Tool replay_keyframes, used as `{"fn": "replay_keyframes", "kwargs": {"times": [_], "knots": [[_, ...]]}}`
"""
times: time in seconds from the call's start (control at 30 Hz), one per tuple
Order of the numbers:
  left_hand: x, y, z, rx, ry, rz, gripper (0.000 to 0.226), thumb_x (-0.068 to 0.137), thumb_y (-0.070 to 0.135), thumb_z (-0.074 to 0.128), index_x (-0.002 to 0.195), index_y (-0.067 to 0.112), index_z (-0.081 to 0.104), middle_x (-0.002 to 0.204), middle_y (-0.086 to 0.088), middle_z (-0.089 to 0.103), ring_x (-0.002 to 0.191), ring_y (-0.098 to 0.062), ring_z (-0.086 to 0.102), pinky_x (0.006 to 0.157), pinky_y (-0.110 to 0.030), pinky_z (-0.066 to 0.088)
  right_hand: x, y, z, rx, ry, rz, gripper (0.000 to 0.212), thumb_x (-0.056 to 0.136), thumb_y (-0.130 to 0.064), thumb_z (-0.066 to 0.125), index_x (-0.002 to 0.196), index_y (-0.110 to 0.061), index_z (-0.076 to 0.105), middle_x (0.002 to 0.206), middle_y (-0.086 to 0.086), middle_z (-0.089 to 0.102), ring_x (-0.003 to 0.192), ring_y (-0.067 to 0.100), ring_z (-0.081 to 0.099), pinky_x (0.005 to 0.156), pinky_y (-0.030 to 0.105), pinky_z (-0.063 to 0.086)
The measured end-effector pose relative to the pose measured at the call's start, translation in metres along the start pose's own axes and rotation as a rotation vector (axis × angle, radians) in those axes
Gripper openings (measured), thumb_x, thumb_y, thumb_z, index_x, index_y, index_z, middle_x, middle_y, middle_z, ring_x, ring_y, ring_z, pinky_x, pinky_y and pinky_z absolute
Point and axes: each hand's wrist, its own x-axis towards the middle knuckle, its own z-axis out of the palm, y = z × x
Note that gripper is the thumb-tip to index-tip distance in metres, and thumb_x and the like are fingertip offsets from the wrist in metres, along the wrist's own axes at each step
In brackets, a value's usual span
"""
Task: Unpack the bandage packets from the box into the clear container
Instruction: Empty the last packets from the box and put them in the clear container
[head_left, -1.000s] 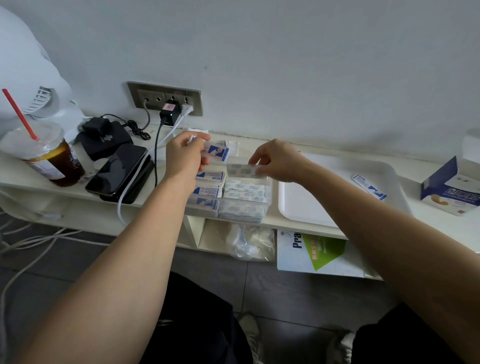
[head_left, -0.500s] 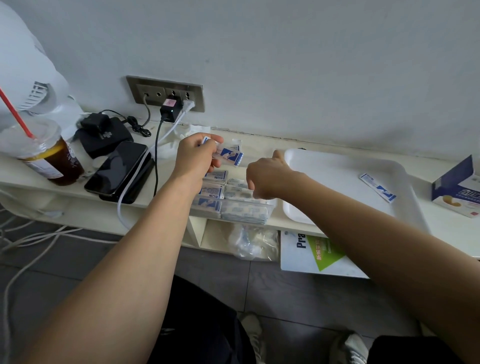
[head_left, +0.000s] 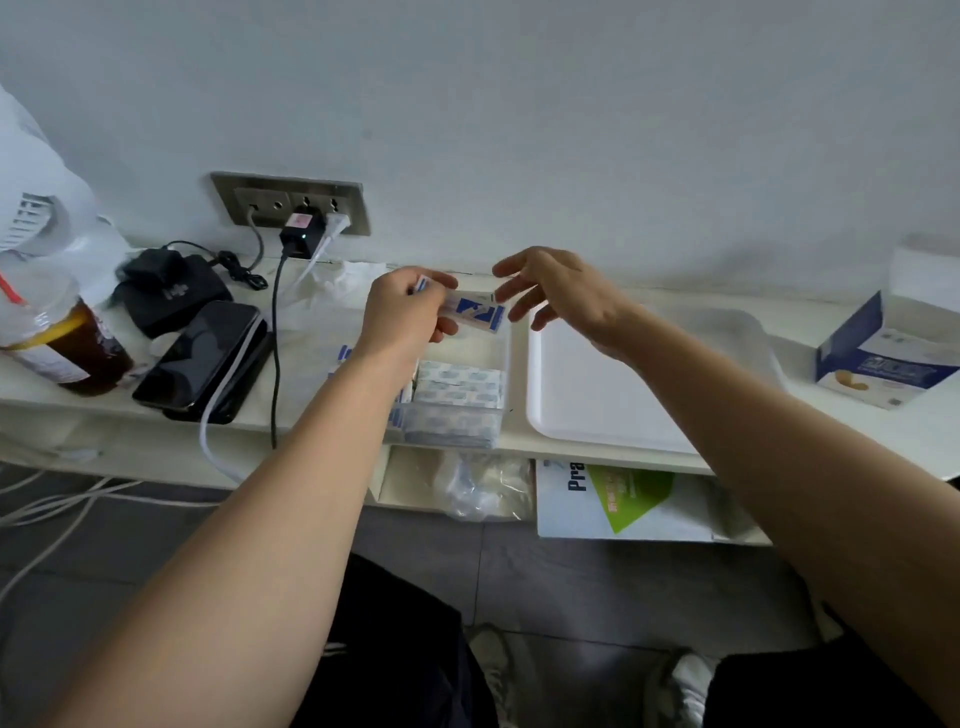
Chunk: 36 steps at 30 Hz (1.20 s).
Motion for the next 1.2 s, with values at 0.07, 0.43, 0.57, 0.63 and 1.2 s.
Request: {"fn": "replay_keyframes", "kwargs": {"times": [0.07, 0.43, 0.57, 0.63, 1.2], "knots": [[-0.004, 0.007, 0.020, 0.023, -0.075, 0.042, 0.025, 0.095, 0.005, 0.040, 0.099, 0.008, 0.064, 0.083, -0.009, 0.068, 0.055, -0.014, 0.058, 0.052, -0.022, 0.047, -0.008, 0.005, -0.013, 0.049, -0.018, -0.006, 0.024, 0.098, -0.023, 0.047, 0.109, -0.008, 0.063, 0.093, 0.010, 0.068, 0.071, 0.013, 0.059, 0.062, 0.025, 0.050], [-0.007, 0.009, 0.171, 0.296, -0.441, 0.114, 0.022, 0.089, 0.007, 0.052, 0.109, 0.015, 0.053, 0.091, -0.010, 0.068, 0.062, -0.017, 0.067, 0.067, -0.031, 0.057, -0.060, 0.112, -0.123, -0.282, 0.281, 0.268, 0.011, 0.081, -0.016, 0.070, 0.091, -0.016, 0.074, 0.087, 0.010, 0.073, 0.070, 0.016, 0.060, 0.066, 0.033, 0.053], [0.000, 0.002, 0.223, 0.380, -0.512, 0.107, 0.018, 0.086, 0.011, 0.062, 0.102, 0.019, 0.056, 0.091, -0.006, 0.065, 0.064, -0.020, 0.066, 0.071, -0.032, 0.056, -0.072, 0.145, -0.145, -0.483, 0.332, 0.347, 0.017, 0.080, -0.015, 0.071, 0.097, -0.011, 0.074, 0.096, 0.008, 0.071, 0.074, 0.015, 0.057, 0.060, 0.024, 0.041], [0.003, -0.001, 0.237, 0.486, -0.527, 0.144, 0.020, 0.084, 0.014, 0.066, 0.101, 0.021, 0.059, 0.087, -0.001, 0.065, 0.071, -0.021, 0.068, 0.075, -0.032, 0.056, -0.071, 0.153, -0.146, -0.599, 0.336, 0.354, 0.023, 0.080, -0.016, 0.071, 0.103, -0.012, 0.071, 0.105, 0.009, 0.068, 0.084, 0.019, 0.058, 0.066, 0.022, 0.036], [0.025, -0.002, 0.268, 0.960, -0.730, 0.356, 0.056, 0.088, 0.030, 0.063, 0.140, 0.027, 0.043, 0.125, -0.008, 0.060, 0.114, -0.027, 0.055, 0.084, -0.026, 0.040, -0.053, 0.170, -0.142, -0.707, 0.187, 0.357, 0.046, 0.080, -0.013, 0.069, 0.123, -0.008, 0.056, 0.123, 0.012, 0.059, 0.111, 0.030, 0.055, 0.079, 0.026, 0.039]]}}
